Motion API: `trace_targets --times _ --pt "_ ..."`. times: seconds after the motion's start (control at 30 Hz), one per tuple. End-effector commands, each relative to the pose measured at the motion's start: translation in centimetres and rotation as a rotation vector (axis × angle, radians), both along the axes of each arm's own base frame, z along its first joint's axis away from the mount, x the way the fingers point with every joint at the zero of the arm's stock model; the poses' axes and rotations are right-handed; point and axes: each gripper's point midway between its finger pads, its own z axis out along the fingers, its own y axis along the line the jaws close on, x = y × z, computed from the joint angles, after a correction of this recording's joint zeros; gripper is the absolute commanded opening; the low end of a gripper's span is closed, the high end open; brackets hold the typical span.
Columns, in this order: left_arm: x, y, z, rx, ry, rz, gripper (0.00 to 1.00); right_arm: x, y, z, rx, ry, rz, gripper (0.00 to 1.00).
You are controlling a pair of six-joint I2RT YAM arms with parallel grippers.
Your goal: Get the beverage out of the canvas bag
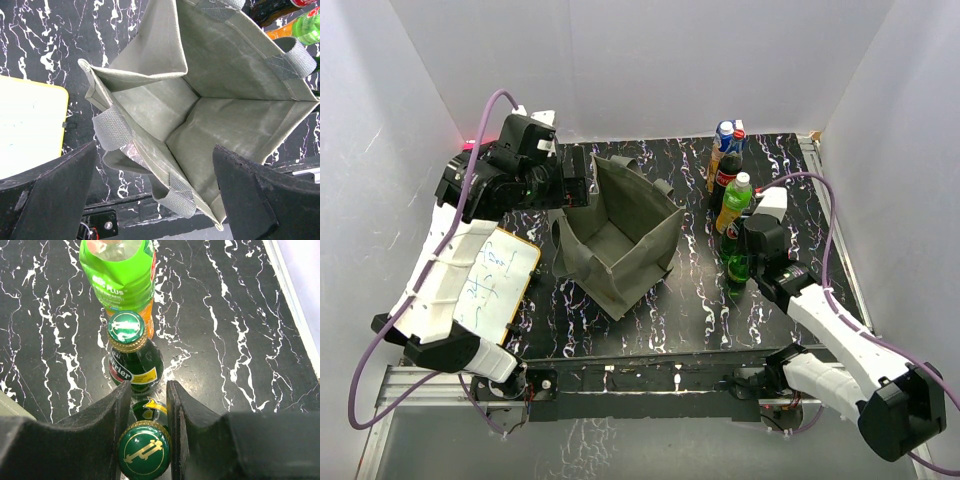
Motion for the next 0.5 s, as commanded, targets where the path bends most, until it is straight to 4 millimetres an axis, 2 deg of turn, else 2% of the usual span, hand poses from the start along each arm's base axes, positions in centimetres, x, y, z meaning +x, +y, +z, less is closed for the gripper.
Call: trace_targets --times 0.0,0.47 --pt "0.1 0.7 2.0 0.009 -0.073 -0.008 0.97 2.2 0.6 5.3 0.105 -0.213 -0.018 0.08" --pt "0.6 0.4 2.7 0.008 -0.11 -0.037 0.97 1.0 0.7 2.6 0.055 -0.189 0.052 0.09"
